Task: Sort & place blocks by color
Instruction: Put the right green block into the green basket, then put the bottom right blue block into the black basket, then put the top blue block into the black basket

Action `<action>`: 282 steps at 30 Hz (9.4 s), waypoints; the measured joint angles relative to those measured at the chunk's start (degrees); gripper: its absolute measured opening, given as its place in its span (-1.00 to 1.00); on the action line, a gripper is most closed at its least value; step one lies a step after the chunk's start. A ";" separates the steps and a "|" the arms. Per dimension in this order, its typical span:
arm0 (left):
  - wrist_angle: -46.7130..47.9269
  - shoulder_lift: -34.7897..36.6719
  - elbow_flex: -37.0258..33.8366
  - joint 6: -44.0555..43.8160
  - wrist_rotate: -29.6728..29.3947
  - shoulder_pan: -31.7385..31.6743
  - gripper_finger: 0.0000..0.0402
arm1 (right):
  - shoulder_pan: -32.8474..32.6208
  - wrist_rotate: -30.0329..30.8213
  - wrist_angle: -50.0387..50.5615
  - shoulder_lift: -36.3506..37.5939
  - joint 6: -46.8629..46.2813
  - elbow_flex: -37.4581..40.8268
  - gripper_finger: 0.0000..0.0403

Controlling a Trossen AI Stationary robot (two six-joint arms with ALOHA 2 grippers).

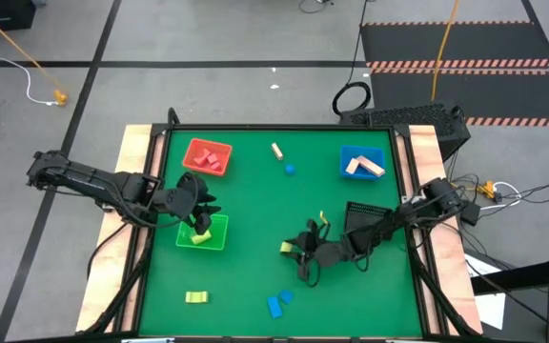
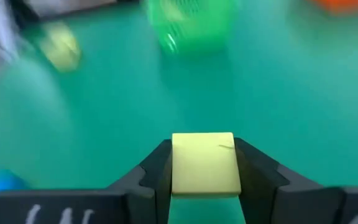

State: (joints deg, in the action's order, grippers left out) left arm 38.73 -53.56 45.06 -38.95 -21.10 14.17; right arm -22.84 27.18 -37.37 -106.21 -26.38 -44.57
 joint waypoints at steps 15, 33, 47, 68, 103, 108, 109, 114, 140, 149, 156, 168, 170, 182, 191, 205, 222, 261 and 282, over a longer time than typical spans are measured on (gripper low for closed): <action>-26.42 -9.63 0.04 -0.83 1.69 4.52 -0.14 | 6.61 -0.29 -17.12 0.00 44.06 -9.01 -0.43; -41.50 -17.76 0.02 -0.67 3.07 4.39 -0.14 | 7.16 -0.32 -10.28 0.00 59.03 -17.46 -0.43; -40.95 -17.73 0.00 0.32 2.76 3.74 -0.70 | 4.95 6.50 -8.85 0.10 56.54 -17.54 0.11; 20.32 -13.52 0.02 -30.60 10.97 8.29 -0.70 | -2.99 -11.98 33.25 6.85 -2.98 -17.47 0.29; 20.54 -14.26 0.00 -26.68 12.53 8.42 0.37 | -16.61 6.06 27.72 -4.38 -32.74 -17.47 0.26; 20.27 -14.26 0.00 -25.16 12.38 8.42 0.38 | -17.96 7.61 19.07 -10.36 -25.78 -17.48 0.26; 19.91 -14.26 0.00 -24.79 12.26 8.42 0.38 | -18.22 8.20 17.03 -11.54 -24.31 -17.48 0.26; 16.78 -14.28 0.00 -22.31 12.09 8.42 0.36 | -18.99 12.66 9.76 -15.45 -19.94 -17.56 0.26; 12.65 -14.26 0.04 -18.52 11.23 8.44 0.28 | -16.55 18.08 15.33 -16.07 -17.57 -17.63 -0.27; 10.42 -14.26 0.04 -18.30 11.19 8.42 0.29 | -14.52 17.45 16.48 -14.47 -16.60 -17.45 -0.44; 8.86 -14.28 0.04 -18.39 11.17 8.42 0.27 | -12.56 17.21 26.85 -5.42 -12.52 -17.41 -0.44; -14.64 -14.27 0.04 -8.38 8.61 8.19 0.27 | -4.58 22.19 73.44 23.59 -17.98 -17.50 -0.44; -19.68 -14.27 0.04 -4.54 8.59 7.76 0.27 | -1.99 22.34 80.59 27.50 -21.44 -16.82 -0.44; -36.25 -14.27 0.04 15.76 8.44 2.34 0.27 | 19.42 19.12 80.28 48.42 -27.65 5.01 -0.43; -35.77 -14.37 0.04 19.88 5.88 -2.34 0.27 | 22.57 10.03 46.73 55.20 -10.11 16.31 -0.43; -44.72 -24.33 0.04 46.54 -0.44 -9.20 0.27 | 22.33 -15.66 22.27 54.75 -15.39 19.31 -0.43; -52.73 -29.16 0.04 53.23 -0.17 -9.33 0.27 | 20.36 -39.67 41.55 59.39 -51.91 19.32 -0.43; -55.93 -30.54 0.04 45.88 -0.22 -16.34 0.27 | 20.36 -33.36 84.78 61.61 -42.84 5.54 0.26; -63.53 -41.18 0.04 29.57 2.64 -22.26 0.27 | 21.12 9.03 19.04 46.11 0.84 14.38 0.28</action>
State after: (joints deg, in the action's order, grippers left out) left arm -24.81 -94.74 45.10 -9.38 -18.46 -8.09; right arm -1.72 36.20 -18.34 -60.10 -25.54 -30.19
